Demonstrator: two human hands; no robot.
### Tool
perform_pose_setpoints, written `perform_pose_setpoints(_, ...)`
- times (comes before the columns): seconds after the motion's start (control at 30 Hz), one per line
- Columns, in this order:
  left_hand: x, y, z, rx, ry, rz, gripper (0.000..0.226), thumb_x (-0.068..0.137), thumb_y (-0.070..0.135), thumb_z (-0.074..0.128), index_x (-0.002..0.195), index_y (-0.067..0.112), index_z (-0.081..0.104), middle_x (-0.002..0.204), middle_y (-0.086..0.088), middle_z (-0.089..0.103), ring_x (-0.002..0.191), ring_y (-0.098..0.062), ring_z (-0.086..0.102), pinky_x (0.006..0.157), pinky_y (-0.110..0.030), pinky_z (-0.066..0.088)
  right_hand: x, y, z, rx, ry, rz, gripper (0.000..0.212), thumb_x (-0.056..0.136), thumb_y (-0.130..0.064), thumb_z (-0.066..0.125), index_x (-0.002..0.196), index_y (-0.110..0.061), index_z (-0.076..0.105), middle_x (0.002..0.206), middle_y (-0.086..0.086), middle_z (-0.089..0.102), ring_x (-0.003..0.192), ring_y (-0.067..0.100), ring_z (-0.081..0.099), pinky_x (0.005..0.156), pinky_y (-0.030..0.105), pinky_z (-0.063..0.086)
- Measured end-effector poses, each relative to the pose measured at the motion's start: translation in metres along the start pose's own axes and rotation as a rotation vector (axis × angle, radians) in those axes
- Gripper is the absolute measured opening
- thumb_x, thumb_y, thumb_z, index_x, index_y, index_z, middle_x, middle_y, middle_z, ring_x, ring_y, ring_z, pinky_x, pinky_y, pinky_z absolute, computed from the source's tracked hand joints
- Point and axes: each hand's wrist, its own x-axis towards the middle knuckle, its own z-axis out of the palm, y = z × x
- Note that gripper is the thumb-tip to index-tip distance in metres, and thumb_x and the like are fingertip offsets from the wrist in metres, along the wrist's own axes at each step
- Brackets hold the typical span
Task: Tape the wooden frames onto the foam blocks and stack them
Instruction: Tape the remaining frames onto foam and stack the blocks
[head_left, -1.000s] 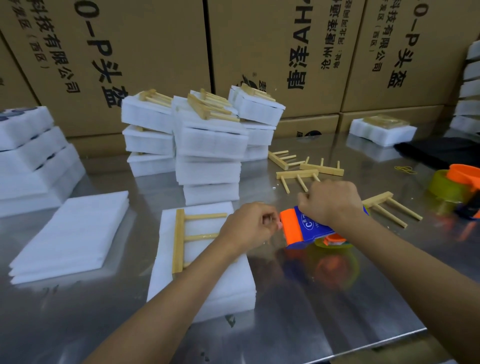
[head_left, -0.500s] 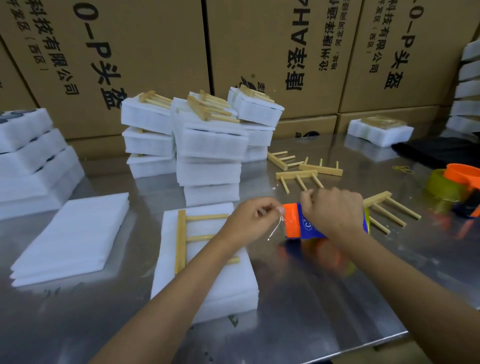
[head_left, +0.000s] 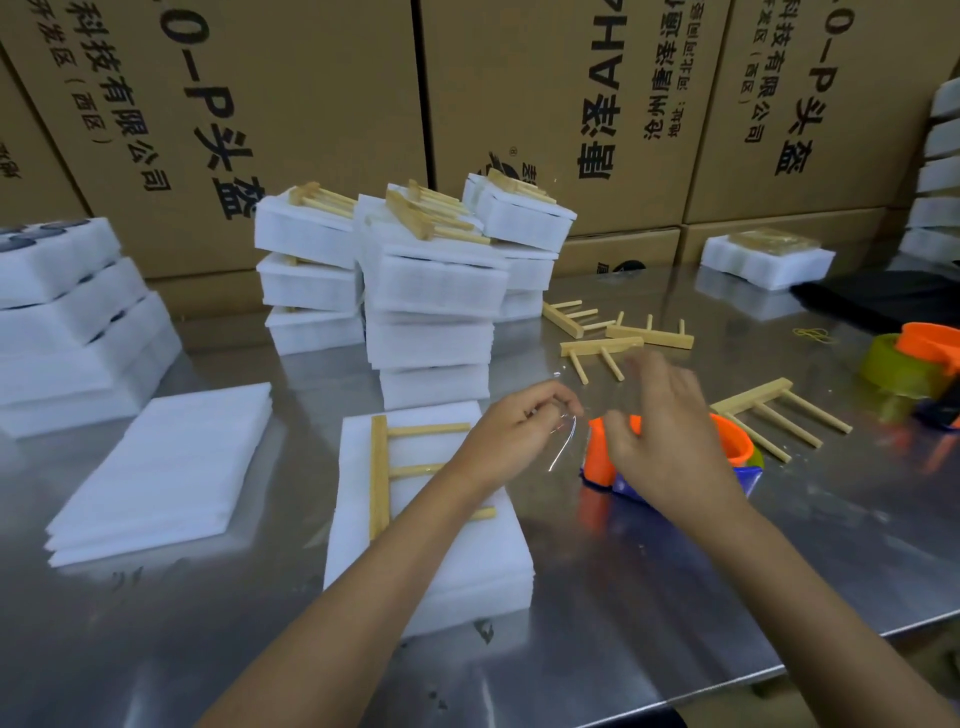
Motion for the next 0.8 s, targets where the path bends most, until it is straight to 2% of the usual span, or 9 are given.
perform_pose_setpoints(0.1,0.000,0.000,0.000,0.004,-0.003,0.004,0.035,0.092,0.010,0.037,0.093,0.031,0.066,0.086,0.010,0.065,0.069,-0.001,0.054,0.057,-0.013,0.038,0.011,-0.017,0.001,0.192,-0.221,0.089,0.045,0.091,-0.026,0.061,0.132,-0.016,0.044,0.101,-0.002,0.064,0.113,0.018,0.047,0.090,0.035,0.040)
perform_pose_setpoints(0.17,0.000,0.000,-0.001,-0.008,-0.004,0.005,0.037,0.093,0.010,0.035,0.092,0.031,0.066,0.083,0.015,0.063,0.068,0.008,0.056,0.054,-0.009,0.038,0.015,-0.021,0.002,0.152,-0.242,0.095,0.038,0.093,-0.023,0.061,0.126,-0.016,0.045,0.086,-0.003,0.065,0.104,0.021,0.055,0.094,0.041,0.042)
perform_pose_setpoints(0.23,0.000,-0.001,-0.001,-0.024,-0.009,0.008,0.037,0.094,0.009,0.034,0.092,0.028,0.066,0.080,0.019,0.062,0.069,0.011,0.058,0.055,-0.008,0.039,0.015,-0.022,0.001,0.173,-0.252,0.134,0.034,0.092,-0.016,0.062,0.120,-0.018,0.044,0.079,-0.001,0.065,0.092,0.023,0.060,0.089,0.043,0.047)
perform_pose_setpoints(0.33,0.000,-0.004,0.000,0.087,0.015,0.030,0.036,0.095,0.011,0.037,0.098,0.030,0.067,0.093,0.014,0.059,0.084,0.001,0.057,0.075,-0.019,0.045,0.014,-0.021,0.000,0.166,-0.262,0.182,0.037,0.085,-0.009,0.061,0.115,-0.021,0.042,0.078,0.000,0.065,0.080,0.023,0.061,0.071,0.039,0.049)
perform_pose_setpoints(0.43,0.002,-0.009,-0.004,0.567,0.052,0.072,0.044,0.096,0.013,0.042,0.133,0.032,0.054,0.122,-0.002,0.047,0.121,-0.018,0.042,0.098,-0.034,0.041,0.011,-0.022,0.004,0.027,-0.279,0.118,0.038,0.082,-0.008,0.060,0.108,-0.024,0.038,0.077,0.002,0.062,0.075,0.026,0.060,0.065,0.039,0.049)
perform_pose_setpoints(0.5,-0.001,-0.007,-0.012,0.733,0.109,0.132,0.056,0.095,0.011,0.044,0.147,0.031,0.042,0.143,-0.007,0.038,0.136,-0.023,0.029,0.110,-0.038,0.033,0.009,-0.023,0.009,-0.019,-0.261,0.087,0.033,0.082,-0.010,0.058,0.104,-0.025,0.038,0.073,0.000,0.060,0.071,0.026,0.058,0.057,0.035,0.043)
perform_pose_setpoints(0.57,-0.007,0.000,-0.026,0.680,0.186,0.196,0.058,0.092,0.008,0.044,0.146,0.029,0.044,0.149,-0.006,0.035,0.139,-0.022,0.027,0.113,-0.040,0.031,0.007,-0.024,0.012,-0.021,-0.242,0.071,0.027,0.082,-0.017,0.057,0.101,-0.025,0.039,0.068,-0.001,0.059,0.067,0.025,0.056,0.052,0.033,0.035)
perform_pose_setpoints(0.67,-0.020,0.004,-0.056,0.584,0.308,0.187,0.051,0.092,0.006,0.044,0.139,0.024,0.052,0.143,-0.001,0.043,0.134,-0.021,0.034,0.112,-0.042,0.032,0.003,-0.030,0.015,-0.050,-0.234,0.081,0.030,0.084,-0.040,0.060,0.099,-0.026,0.039,0.067,-0.005,0.058,0.066,0.022,0.056,0.050,0.032,0.032)
perform_pose_setpoints(0.8,-0.048,-0.005,-0.092,0.478,0.428,0.092,0.046,0.094,0.006,0.044,0.135,0.026,0.054,0.140,0.006,0.046,0.130,-0.014,0.039,0.110,-0.036,0.033,-0.006,-0.038,0.026,-0.237,-0.173,-0.021,0.049,0.081,-0.054,0.064,0.111,-0.022,0.040,0.096,-0.006,0.058,0.092,0.023,0.058,0.056,0.033,0.032)
